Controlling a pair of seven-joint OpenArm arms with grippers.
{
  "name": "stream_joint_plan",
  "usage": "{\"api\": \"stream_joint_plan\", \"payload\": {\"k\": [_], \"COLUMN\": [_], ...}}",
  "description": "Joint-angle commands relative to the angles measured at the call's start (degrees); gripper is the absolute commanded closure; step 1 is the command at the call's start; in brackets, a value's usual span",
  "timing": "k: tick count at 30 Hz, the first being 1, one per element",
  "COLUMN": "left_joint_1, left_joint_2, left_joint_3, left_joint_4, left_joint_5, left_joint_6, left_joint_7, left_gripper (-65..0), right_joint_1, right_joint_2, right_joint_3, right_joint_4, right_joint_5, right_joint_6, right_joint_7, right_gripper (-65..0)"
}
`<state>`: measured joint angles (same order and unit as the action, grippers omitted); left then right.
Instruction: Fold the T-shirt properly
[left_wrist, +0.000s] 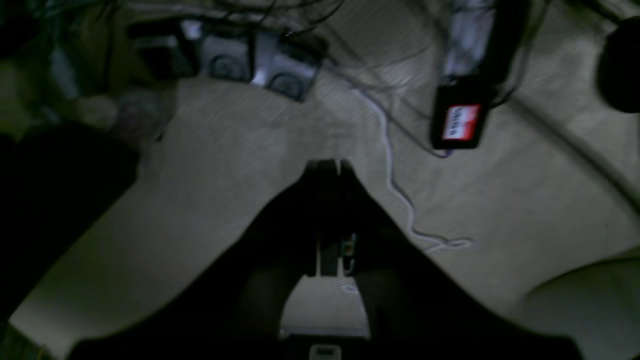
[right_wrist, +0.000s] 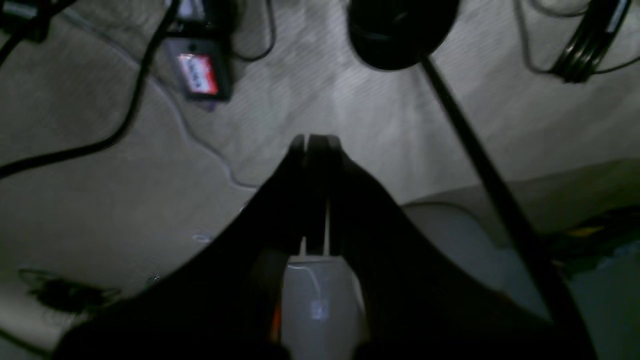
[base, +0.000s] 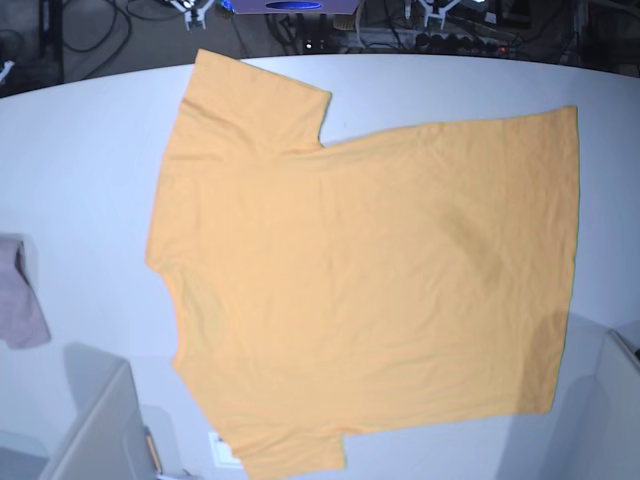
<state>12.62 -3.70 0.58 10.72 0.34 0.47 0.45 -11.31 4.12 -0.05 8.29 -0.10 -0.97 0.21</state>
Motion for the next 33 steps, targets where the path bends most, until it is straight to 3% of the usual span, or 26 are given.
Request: {"api": "stream_joint_plan", "payload": {"k": [1,16,22,29,33], "left_joint_1": [1.75,22.32,32.87,43.33,49.66], "left_joint_2": [-0.82,-5.66,-7.68,-7.68,-7.50], "left_joint_3": [0.08,0.08,-0.71,-0.80,-5.90], "left_joint_4": [2.77,29.50,45.85,63.26,75.83], "left_joint_5": [-0.03,-0.56,-0.82,-0.73,-0.73], "left_joint_6": [-0.07,-0.16,-0.07,0.01,0.10], "left_joint_7": [-0.49,-0.49,-0.49,-0.49,-0.49], "left_gripper": [0.0,0.0,0.0,0.0,0.0], "right_joint_1": [-2.01,-19.59,-27.77,-36.47,-39.63], "right_joint_2": [0.58,0.93,-0.03,-0.47,-2.85], "right_joint_3": [0.19,0.89,9.77,11.79,16.10], "right_joint_4": [1.68,23.93,41.42,67.97,79.93], "right_joint_5": [0.05,0.23,0.23,0.23,0.14], "right_joint_6": [0.05,0.05,0.14,0.14,0.14], "right_joint_7": [-0.16,-1.22,-9.39,-20.03,-23.55], "right_gripper": [0.0,0.0,0.0,0.0,0.0]}}
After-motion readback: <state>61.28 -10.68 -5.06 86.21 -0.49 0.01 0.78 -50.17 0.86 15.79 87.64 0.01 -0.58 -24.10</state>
